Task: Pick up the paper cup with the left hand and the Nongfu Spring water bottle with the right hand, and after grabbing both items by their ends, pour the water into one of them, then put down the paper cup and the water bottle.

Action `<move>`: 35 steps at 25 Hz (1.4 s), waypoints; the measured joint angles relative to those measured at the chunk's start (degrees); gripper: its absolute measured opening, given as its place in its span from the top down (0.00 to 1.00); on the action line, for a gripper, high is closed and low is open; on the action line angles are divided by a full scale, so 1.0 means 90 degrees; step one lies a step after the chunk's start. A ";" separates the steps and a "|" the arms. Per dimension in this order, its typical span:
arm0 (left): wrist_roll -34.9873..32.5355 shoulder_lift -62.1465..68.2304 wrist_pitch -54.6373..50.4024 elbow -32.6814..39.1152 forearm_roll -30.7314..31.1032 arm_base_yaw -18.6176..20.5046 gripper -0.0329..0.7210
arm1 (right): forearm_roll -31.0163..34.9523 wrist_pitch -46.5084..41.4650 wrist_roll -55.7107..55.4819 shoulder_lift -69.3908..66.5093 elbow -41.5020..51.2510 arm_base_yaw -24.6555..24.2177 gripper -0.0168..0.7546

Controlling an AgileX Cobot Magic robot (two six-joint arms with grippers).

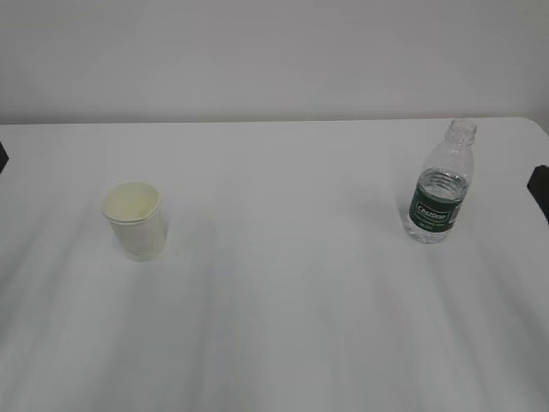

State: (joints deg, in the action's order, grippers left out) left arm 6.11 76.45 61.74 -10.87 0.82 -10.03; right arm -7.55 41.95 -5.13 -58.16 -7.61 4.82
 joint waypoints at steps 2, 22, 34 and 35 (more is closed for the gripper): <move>0.0000 0.0288 0.0256 0.0095 0.0013 0.0000 0.38 | 0.0000 0.0503 0.0000 -0.0393 0.0062 0.0000 0.22; 0.0000 0.2196 0.0389 0.0126 0.0992 0.0000 0.26 | 0.0078 0.2572 0.0308 -0.3736 0.0213 0.0000 0.22; 0.0000 0.2812 0.0408 0.0115 0.1359 0.0000 0.19 | 0.0357 0.2605 0.0433 -0.4740 -0.0425 0.0000 0.18; 0.0000 0.2825 0.0418 0.0115 0.1402 0.0000 0.19 | 0.0357 0.2605 0.0444 -0.4834 -0.0513 0.0000 0.18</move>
State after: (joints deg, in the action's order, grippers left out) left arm 6.11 101.88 65.50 -9.83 13.44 -10.03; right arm -4.34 65.39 -1.14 -101.66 -12.23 4.82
